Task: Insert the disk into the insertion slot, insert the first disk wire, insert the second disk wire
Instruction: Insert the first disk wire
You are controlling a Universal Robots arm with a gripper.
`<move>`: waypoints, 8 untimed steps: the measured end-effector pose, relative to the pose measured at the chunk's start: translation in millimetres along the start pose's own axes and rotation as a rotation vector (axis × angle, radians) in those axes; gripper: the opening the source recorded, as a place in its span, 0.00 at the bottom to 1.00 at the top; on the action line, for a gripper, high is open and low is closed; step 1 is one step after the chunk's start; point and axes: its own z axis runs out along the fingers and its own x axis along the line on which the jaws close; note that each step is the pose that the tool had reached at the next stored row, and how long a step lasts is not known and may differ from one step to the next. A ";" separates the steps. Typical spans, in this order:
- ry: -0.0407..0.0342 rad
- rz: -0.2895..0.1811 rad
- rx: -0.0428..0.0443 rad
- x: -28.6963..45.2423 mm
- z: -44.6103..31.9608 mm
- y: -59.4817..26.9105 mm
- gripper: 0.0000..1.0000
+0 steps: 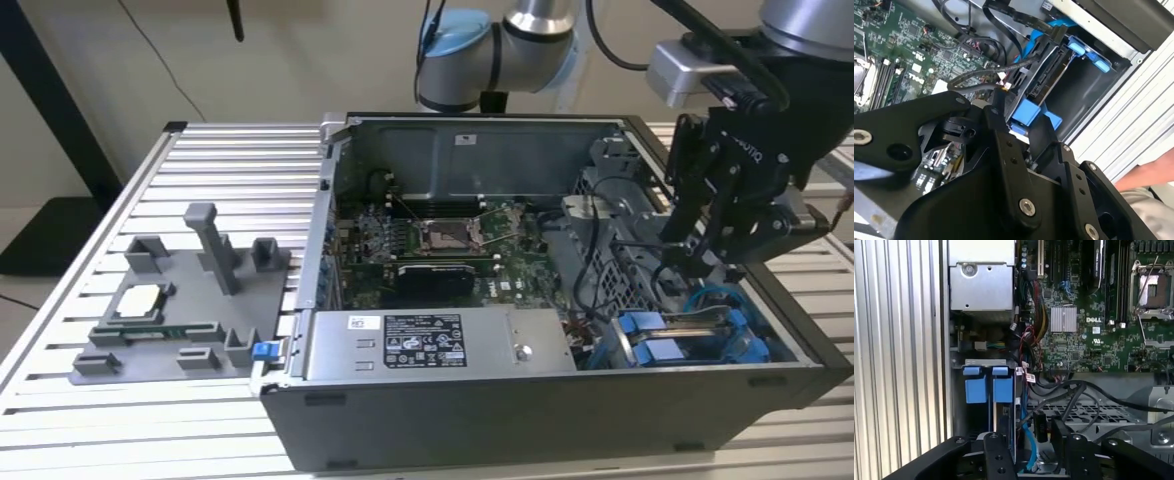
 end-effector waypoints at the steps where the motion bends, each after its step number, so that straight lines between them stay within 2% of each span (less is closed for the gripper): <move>1: -0.0002 0.000 0.0051 0.0 1.4 0.9 1.00; 4: -0.0008 -0.002 0.0165 0.1 5.8 3.0 1.00; 8: -0.0032 -0.008 0.0179 0.3 6.9 6.1 1.00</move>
